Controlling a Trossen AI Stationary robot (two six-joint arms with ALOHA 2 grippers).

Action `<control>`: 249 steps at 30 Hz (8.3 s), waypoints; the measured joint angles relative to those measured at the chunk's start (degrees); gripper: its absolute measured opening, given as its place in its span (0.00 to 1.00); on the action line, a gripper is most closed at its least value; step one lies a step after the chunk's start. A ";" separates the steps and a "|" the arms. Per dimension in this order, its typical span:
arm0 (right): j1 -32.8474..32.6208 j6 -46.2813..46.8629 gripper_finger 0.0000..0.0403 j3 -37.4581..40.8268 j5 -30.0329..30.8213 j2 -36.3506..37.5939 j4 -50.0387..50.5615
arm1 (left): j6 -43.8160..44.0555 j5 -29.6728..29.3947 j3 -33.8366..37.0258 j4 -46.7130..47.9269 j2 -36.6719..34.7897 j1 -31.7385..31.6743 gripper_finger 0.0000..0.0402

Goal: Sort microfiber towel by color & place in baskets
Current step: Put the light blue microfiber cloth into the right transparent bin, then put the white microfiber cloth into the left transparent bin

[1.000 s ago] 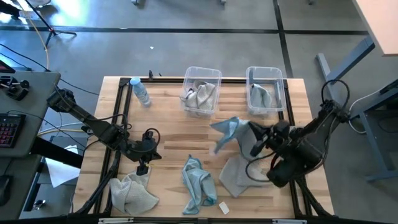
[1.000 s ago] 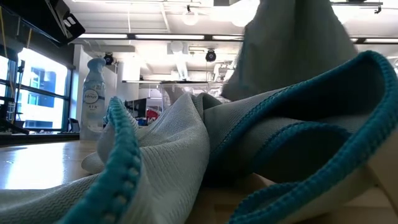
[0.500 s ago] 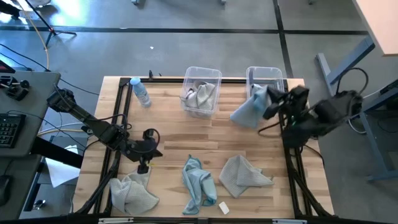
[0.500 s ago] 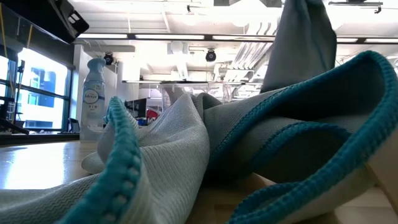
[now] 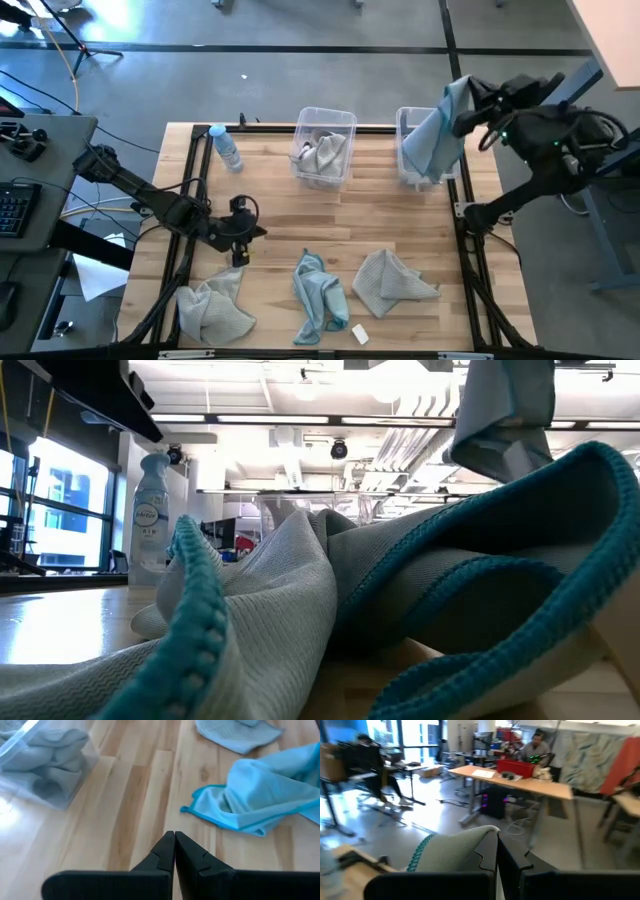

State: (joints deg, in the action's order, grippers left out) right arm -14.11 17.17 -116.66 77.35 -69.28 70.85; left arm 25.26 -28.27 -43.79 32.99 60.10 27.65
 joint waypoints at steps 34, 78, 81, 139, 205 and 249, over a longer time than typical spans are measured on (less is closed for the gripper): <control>34.69 15.88 0.00 26.09 -29.56 -0.92 16.64 | 0.17 1.23 0.00 -1.84 0.00 -7.44 0.00; 71.89 5.26 0.23 55.81 -67.61 -2.64 -23.71 | 9.07 -3.87 0.00 -3.32 0.00 -7.42 0.00; 71.63 2.98 0.29 53.98 -73.89 -1.63 -21.00 | 9.05 -3.85 0.00 -3.30 -0.01 -7.42 0.00; -17.69 52.30 0.00 52.52 -63.89 -7.43 -15.85 | 24.63 15.78 -1.70 -0.72 3.43 -6.90 0.18; -26.03 30.82 0.00 52.83 -49.12 -8.26 -6.91 | 80.01 24.97 -13.05 25.98 31.56 10.06 0.08; -26.03 30.32 0.00 52.83 -43.28 -8.26 -8.61 | 73.65 24.85 -18.47 35.39 31.85 7.81 0.00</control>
State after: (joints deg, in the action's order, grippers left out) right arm -40.14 47.49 -63.83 34.06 -77.54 62.24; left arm 98.90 -3.42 -62.26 68.38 91.94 35.46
